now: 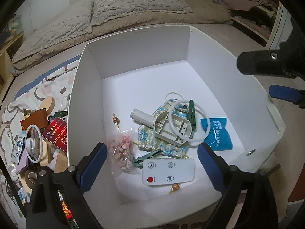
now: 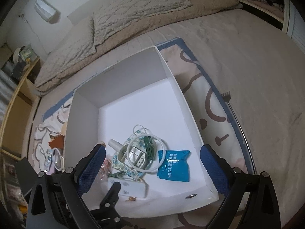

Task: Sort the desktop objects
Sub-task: 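Lower the white remote into the box and open the left tool, then withdraw both tools up and back from the white box toward the pile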

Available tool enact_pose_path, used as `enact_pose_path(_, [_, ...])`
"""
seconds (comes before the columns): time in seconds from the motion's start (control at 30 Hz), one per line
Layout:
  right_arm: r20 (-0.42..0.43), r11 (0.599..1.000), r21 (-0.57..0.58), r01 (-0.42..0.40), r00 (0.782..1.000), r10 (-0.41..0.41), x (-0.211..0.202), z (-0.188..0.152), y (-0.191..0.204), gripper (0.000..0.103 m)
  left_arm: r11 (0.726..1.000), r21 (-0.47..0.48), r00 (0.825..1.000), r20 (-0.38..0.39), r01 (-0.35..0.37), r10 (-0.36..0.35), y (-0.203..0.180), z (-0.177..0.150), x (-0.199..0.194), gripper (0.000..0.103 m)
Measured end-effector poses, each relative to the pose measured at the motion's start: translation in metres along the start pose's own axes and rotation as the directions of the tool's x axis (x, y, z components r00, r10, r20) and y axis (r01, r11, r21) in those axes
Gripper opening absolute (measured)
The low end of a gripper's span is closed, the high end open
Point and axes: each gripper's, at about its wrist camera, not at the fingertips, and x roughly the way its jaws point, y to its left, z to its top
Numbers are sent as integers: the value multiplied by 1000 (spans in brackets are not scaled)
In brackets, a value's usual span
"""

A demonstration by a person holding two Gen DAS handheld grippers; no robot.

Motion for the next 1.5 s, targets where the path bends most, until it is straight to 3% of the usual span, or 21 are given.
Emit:
enact_pose_path(0.33, [103, 998, -42, -44, 994, 48, -18, -10, 2, 99, 1000, 16, 999, 52, 16, -16, 0, -6, -15, 103])
enact_pose_path(0.53, [178, 990, -134, 33, 984, -8, -30, -22, 11, 103, 999, 36, 996, 91, 7, -11, 1, -11, -27, 103])
enact_pose_path(0.83, [236, 978, -194, 72, 972, -25, -43, -38, 25, 103, 999, 30, 990, 139, 25, -29, 13, -16, -55, 103])
enact_pose_path(1.13, [325, 975, -219, 40, 945, 34, -67, -52, 45, 103, 1000, 9, 976, 215, 28, -29, 42, -23, -89, 103])
enact_pose_path(1.5, [403, 972, -234, 19, 912, 80, -89, -71, 58, 103, 1000, -21, 944, 330, 17, -10, 86, -35, -136, 103])
